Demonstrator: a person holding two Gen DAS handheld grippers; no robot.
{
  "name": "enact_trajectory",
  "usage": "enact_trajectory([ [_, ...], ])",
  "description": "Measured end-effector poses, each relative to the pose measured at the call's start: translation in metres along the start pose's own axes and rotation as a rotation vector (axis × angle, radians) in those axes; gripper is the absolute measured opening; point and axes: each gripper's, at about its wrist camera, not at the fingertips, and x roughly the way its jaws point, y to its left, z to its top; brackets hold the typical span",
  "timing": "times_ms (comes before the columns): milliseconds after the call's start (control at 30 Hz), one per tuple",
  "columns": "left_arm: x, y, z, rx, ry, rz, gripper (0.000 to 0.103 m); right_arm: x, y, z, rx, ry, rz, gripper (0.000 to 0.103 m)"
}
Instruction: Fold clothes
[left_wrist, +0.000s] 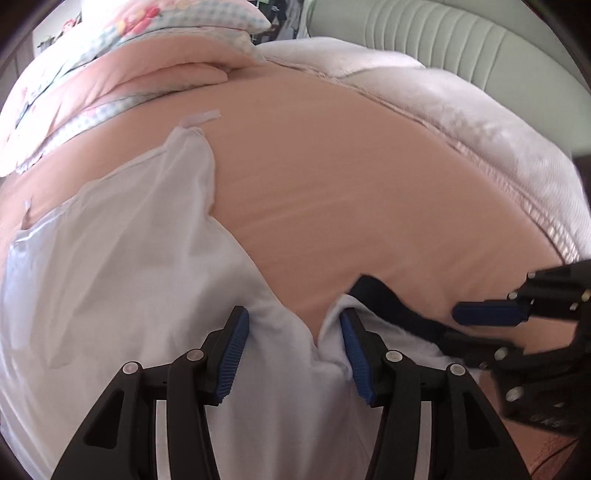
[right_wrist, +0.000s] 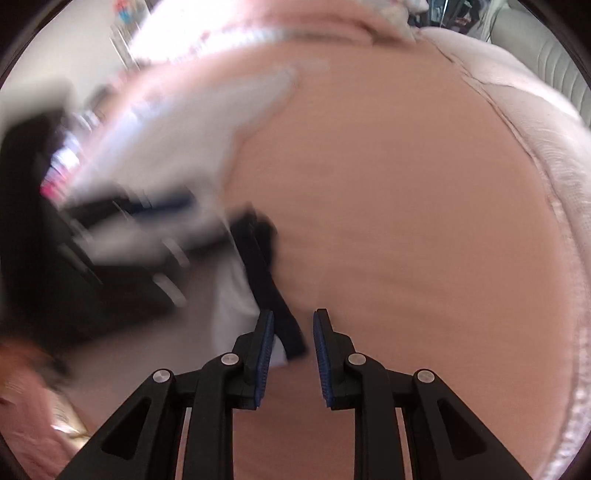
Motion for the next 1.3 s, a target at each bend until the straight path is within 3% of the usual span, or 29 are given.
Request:
enact_trajectory([
  [133,-0.031,0.001,-0.014,-0.003,-0.054,-0.041,0.049,-0.024,-0.025,-0.009,0.129,-0.071,-0.172,0.027],
  [233,-0.05,-0.004,-0.039,0.008,-0.051,-0.109,0.049,-0.042,-0.035,-0.023,0.271,-0.105,0.004,0.027],
  [333,-0.052,-0.018,-0.062,0.056,-0.015,-0.105,0.049,-0.034,-0.019,-0.04,0.381,-0.055,0.309,0.027],
  [367,-0.05,-0.021,-0.07,0.073,-0.001,-0.085,0.049,-0.025,-0.011,-0.041,0.385,-0.019,0.316,0.027],
  [433,-0.052,-0.03,-0.082,0.107,-0.01,-0.04,0.049,-0.01,0.005,-0.038,0.359,0.023,0.276,0.027],
  [533,-0.059,-0.038,-0.095,0.13,-0.019,-0.014,0.049,0.0,0.018,-0.025,0.288,0.003,0.177,0.027],
  [700,-0.077,-0.01,-0.099,-0.024,-0.049,-0.091,0.049,0.016,0.003,-0.013,0.408,-0.041,0.276,0.026],
  [733,-0.079,-0.002,-0.097,-0.07,-0.053,-0.104,0.049,0.012,0.007,-0.013,0.403,-0.067,0.276,0.01],
  [767,-0.08,0.007,-0.095,-0.121,-0.055,-0.116,0.049,0.007,0.011,-0.012,0.395,-0.095,0.273,0.003],
  [1000,-0.093,0.054,-0.097,-0.226,-0.066,-0.094,0.049,-0.028,0.038,-0.01,0.337,-0.293,0.25,0.001],
  [1067,-0.091,0.061,-0.101,-0.242,-0.046,-0.091,0.049,-0.028,0.039,-0.017,0.349,-0.265,0.17,0.001],
  [1233,-0.082,0.069,-0.114,-0.249,0.013,-0.08,0.049,-0.004,0.025,-0.049,0.457,-0.056,-0.005,0.001],
  [1300,-0.082,0.073,-0.118,-0.255,0.023,-0.081,0.049,-0.012,0.026,-0.05,0.482,-0.096,0.002,0.001],
])
